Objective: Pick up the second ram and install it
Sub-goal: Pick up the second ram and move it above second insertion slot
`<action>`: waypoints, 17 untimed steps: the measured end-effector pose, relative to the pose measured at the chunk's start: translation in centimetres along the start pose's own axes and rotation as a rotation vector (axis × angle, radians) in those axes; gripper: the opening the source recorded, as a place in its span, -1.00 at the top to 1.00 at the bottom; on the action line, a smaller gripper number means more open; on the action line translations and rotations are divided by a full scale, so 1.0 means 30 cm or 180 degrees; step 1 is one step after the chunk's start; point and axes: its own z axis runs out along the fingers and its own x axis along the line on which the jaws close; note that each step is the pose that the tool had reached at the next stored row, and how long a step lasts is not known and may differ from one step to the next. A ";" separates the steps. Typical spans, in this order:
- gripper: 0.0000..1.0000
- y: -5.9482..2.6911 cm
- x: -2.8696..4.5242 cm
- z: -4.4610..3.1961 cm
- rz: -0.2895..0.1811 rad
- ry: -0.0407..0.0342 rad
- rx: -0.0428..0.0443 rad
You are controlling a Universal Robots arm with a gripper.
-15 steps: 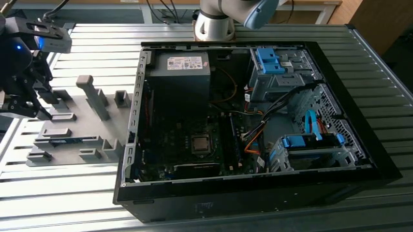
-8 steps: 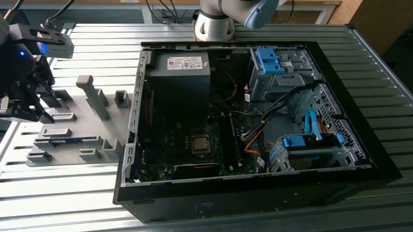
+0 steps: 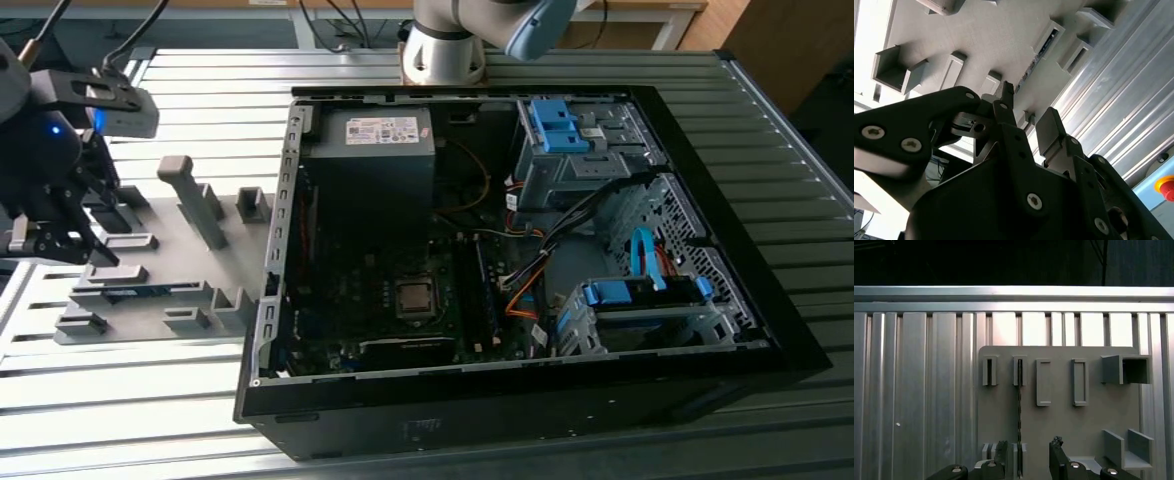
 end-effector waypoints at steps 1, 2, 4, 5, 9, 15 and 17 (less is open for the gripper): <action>0.08 0.000 0.002 0.006 0.0000 0.0000 0.0000; 0.08 -0.001 0.004 0.012 0.0000 0.0000 0.0000; 0.08 -0.001 0.009 0.024 0.0000 0.0000 0.0000; 0.08 -0.001 0.012 0.029 0.0000 0.0000 0.0000; 0.08 -0.001 0.013 0.033 0.0000 0.0000 0.0000; 0.08 0.005 0.014 0.039 0.0000 0.0000 0.0000; 0.08 0.009 0.014 0.049 0.0002 0.0000 -0.0006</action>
